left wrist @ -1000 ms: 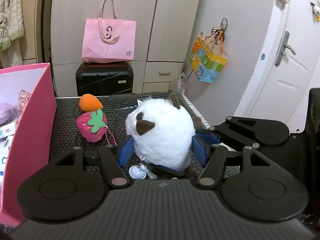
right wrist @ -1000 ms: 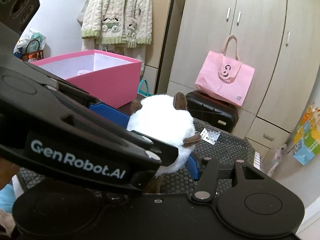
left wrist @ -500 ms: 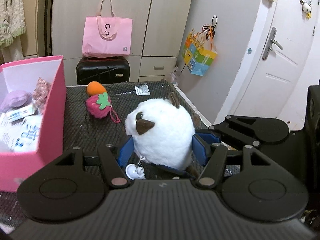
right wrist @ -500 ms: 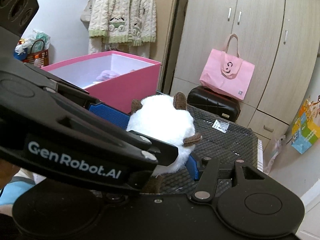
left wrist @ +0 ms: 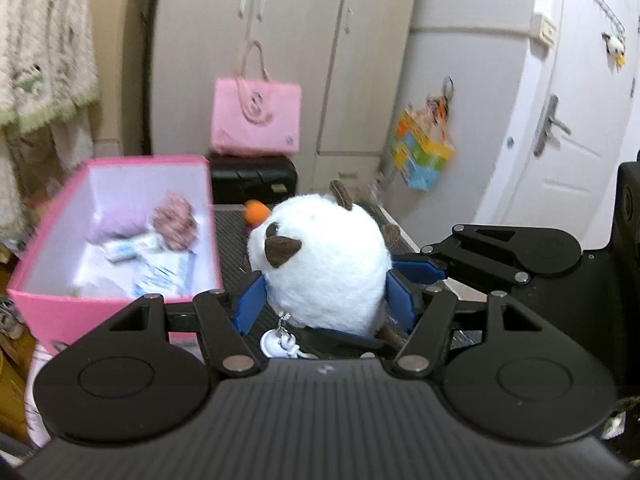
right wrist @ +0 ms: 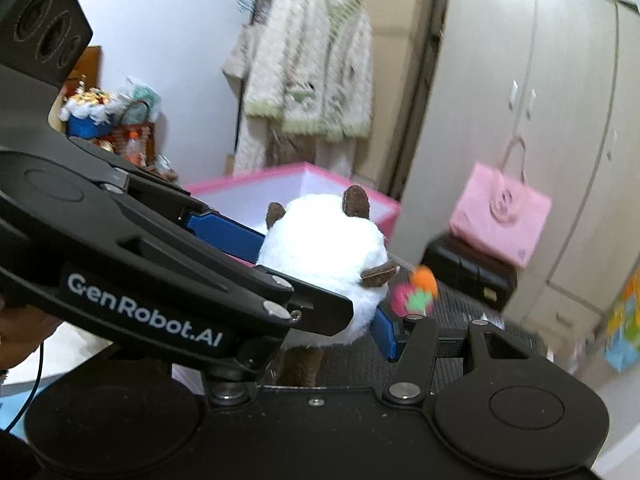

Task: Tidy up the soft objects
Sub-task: 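Lift the white plush cat with the left tool toward the pink box, then lower the white plush cat into the box and open the left tool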

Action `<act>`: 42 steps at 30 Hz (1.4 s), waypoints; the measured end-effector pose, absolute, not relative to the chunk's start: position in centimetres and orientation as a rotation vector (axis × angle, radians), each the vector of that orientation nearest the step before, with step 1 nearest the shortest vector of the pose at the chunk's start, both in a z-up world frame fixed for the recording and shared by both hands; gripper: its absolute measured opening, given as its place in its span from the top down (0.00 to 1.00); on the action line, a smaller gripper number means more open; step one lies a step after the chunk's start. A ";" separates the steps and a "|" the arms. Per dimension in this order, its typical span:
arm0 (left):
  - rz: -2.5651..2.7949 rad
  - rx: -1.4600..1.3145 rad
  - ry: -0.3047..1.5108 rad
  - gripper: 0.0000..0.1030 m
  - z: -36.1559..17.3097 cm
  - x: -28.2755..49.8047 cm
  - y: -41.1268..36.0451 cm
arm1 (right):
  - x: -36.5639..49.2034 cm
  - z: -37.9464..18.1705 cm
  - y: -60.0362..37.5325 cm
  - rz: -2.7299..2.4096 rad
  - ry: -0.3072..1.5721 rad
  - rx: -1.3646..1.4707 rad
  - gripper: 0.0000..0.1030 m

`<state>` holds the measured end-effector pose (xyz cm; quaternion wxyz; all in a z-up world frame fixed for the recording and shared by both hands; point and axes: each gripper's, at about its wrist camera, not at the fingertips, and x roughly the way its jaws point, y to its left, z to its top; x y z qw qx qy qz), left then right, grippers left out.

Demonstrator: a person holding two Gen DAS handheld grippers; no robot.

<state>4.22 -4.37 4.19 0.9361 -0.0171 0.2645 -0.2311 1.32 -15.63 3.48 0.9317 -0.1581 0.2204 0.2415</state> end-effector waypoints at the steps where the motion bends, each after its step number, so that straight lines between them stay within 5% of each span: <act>1: -0.460 -0.036 0.524 0.39 4.5 4.3 -3.9 | 1.6 3.8 -15.1 0.503 0.433 -0.325 0.41; 13: -0.294 -0.096 0.431 0.38 5.9 10.6 2.6 | 10.2 5.0 -9.8 0.673 0.353 -0.243 0.41; 23: -0.255 -0.222 0.539 0.38 3.1 17.4 7.5 | 18.4 2.2 -6.2 0.764 0.476 -0.240 0.40; 42: -0.152 -0.196 0.593 0.36 1.1 17.1 9.6 | 18.7 -0.1 -3.4 0.729 0.576 -0.409 0.32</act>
